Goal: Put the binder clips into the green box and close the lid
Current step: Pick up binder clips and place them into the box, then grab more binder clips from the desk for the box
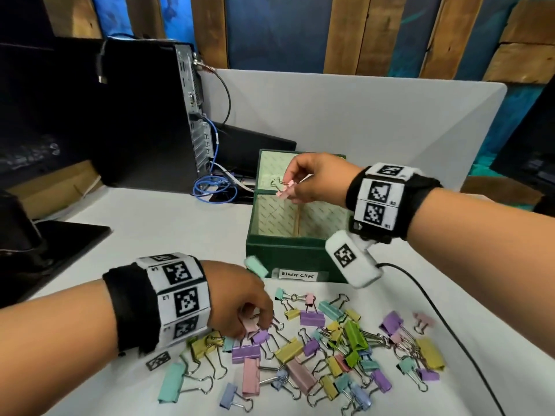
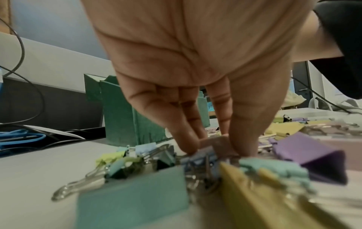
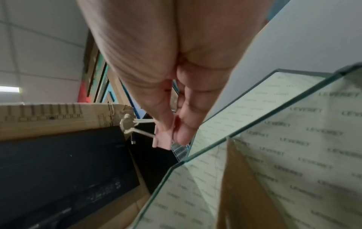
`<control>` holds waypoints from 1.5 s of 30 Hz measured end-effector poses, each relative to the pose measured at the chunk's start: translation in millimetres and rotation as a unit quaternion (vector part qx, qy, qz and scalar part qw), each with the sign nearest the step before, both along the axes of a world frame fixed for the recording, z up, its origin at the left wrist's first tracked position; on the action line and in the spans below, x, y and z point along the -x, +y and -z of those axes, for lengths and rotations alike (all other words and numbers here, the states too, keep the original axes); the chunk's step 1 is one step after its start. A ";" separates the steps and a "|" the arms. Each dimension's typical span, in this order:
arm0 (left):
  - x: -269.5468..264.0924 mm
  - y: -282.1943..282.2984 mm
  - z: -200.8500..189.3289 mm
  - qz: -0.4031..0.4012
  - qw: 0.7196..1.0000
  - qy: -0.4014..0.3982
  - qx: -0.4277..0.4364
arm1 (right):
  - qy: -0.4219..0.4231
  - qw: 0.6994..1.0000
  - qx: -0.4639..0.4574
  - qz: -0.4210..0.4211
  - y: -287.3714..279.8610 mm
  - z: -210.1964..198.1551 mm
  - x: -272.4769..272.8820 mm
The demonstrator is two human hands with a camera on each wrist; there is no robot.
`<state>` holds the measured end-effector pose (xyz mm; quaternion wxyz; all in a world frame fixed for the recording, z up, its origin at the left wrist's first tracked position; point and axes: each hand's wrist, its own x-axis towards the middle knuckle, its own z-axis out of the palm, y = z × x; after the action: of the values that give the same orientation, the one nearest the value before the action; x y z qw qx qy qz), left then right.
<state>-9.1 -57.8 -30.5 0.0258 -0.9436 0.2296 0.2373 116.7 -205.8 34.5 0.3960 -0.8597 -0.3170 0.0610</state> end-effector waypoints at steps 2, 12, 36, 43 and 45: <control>0.5 -0.1 2.1 0.000 1.000 -0.005 -0.012 | -0.015 1.000 0.024 -0.003 4.8 3.0 -1.4; -6.8 16.7 1.0 -0.024 0.997 -0.009 0.077 | -0.077 0.982 0.174 -0.015 0.8 20.3 -2.0; -37.7 41.4 -34.5 -0.139 0.978 -0.090 0.130 | -0.038 0.862 0.460 -0.211 -60.3 64.0 48.0; -35.8 30.0 -6.3 -0.144 0.987 -0.053 -0.050 | -0.007 0.880 0.442 -0.172 -61.6 69.2 43.6; -36.6 27.2 -4.8 -0.143 0.987 -0.052 -0.040 | -0.011 0.887 0.430 -0.167 -64.3 71.6 44.0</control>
<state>27.5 -30.6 -25.7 0.0415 -0.9760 0.0805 0.1980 72.7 -270.1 -37.0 -0.0319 -0.8807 -0.4029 0.2470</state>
